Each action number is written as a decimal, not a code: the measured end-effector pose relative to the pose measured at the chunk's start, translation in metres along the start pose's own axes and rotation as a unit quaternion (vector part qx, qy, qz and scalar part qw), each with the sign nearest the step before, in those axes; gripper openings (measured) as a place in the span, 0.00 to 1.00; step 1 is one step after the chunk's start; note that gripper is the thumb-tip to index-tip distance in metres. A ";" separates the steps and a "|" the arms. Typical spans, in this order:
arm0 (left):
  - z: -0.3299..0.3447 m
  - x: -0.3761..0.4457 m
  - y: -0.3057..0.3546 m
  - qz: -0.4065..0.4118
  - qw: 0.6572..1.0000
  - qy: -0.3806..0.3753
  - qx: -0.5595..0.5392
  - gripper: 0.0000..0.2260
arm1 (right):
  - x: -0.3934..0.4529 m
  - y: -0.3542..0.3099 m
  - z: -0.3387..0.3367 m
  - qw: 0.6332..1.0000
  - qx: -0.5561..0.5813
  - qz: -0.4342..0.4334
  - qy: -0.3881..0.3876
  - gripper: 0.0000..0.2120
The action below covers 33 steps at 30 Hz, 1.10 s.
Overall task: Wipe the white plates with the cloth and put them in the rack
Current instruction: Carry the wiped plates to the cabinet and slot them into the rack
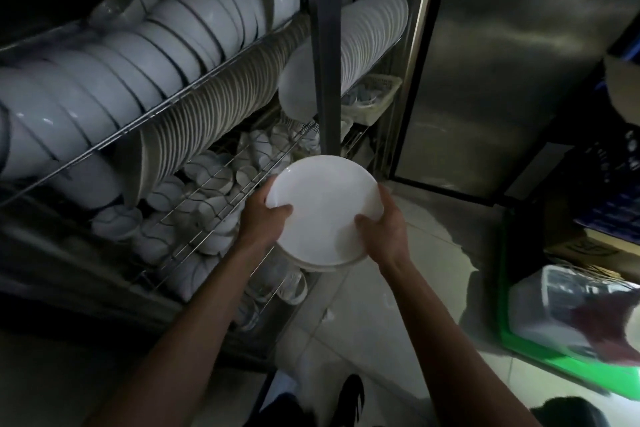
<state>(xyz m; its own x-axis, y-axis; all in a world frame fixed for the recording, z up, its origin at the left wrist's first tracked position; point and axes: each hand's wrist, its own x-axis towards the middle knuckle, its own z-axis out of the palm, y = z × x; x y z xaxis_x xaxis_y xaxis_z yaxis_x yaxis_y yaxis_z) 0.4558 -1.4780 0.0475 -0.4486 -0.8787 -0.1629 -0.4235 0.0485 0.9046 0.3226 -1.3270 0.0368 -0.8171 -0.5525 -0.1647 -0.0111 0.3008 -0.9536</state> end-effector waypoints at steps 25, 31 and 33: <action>-0.055 0.224 0.011 -0.067 0.992 0.096 -0.049 0.18 | 0.187 -0.074 0.134 0.996 -0.002 -0.058 -0.074 0.35; -0.057 0.255 0.013 -0.053 0.994 0.084 -0.047 0.23 | 0.214 -0.078 0.150 0.994 -0.040 -0.071 -0.075 0.36; -0.061 0.267 0.008 -0.061 0.993 0.081 -0.058 0.24 | 0.219 -0.081 0.152 0.993 -0.031 -0.078 -0.083 0.34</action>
<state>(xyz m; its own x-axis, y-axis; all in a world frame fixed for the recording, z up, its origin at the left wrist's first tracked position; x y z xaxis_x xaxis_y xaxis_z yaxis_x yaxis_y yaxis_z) 0.3807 -1.7413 0.0352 -0.2626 -0.9402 -0.2168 -0.3700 -0.1094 0.9226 0.2322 -1.5911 0.0400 -0.6959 -0.7156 -0.0598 -0.1699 0.2451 -0.9545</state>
